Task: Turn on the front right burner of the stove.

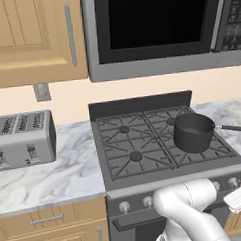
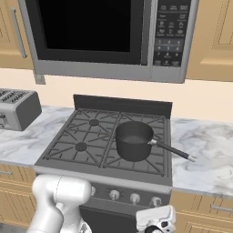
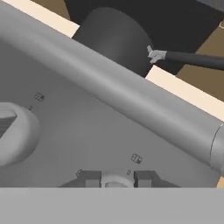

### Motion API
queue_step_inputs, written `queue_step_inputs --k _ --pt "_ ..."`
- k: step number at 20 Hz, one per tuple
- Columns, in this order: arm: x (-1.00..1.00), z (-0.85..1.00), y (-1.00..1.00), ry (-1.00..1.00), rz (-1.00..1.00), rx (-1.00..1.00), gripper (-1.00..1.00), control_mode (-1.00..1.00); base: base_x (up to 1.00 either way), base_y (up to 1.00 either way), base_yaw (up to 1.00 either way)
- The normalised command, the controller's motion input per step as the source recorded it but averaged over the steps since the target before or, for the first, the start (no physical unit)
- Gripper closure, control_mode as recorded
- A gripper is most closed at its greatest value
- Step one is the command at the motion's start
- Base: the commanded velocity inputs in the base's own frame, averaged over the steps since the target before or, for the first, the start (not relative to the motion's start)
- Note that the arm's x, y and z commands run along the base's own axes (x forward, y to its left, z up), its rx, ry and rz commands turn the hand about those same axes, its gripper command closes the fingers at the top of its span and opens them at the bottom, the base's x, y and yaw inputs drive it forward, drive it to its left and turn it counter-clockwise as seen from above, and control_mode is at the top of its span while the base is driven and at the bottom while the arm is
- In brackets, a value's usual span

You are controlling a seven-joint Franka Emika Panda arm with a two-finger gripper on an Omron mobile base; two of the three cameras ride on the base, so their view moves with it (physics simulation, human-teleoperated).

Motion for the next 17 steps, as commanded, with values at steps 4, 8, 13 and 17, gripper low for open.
queue_step_inputs --k 4,8,13,17 --pt "0.00 -0.64 0.00 0.00 0.00 -0.41 1.00 -1.00 0.00 0.00 0.00" --pt "0.00 -0.64 0.00 0.00 0.00 -0.42 1.00 -1.00 0.00 0.00 0.00" --pt "0.00 -0.60 0.00 0.03 0.00 -0.42 1.00 -1.00 0.00 0.00 0.00" --pt "0.00 -0.60 -0.09 0.01 -0.01 -0.37 1.00 -1.00 0.00 0.00 0.00"
